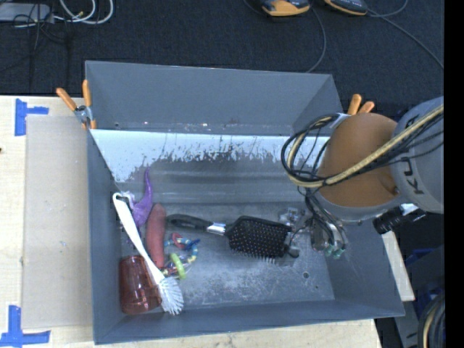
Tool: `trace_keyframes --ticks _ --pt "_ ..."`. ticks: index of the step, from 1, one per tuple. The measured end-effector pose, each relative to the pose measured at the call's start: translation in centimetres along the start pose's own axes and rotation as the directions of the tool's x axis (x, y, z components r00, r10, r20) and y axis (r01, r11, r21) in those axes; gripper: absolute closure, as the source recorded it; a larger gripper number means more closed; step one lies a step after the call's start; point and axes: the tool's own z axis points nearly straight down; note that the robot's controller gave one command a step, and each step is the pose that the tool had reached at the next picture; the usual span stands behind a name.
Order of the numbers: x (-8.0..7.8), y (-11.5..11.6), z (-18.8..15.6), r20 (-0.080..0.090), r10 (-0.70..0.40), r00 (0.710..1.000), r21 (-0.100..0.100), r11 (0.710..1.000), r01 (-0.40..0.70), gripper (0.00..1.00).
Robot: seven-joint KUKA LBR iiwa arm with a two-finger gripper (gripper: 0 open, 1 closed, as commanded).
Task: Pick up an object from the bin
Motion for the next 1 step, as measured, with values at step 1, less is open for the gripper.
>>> trace_keyframes --ticks 1 --pt "0.2 -0.35 -2.22 0.002 0.016 1.0 0.0 1.0 -0.016 1.0"
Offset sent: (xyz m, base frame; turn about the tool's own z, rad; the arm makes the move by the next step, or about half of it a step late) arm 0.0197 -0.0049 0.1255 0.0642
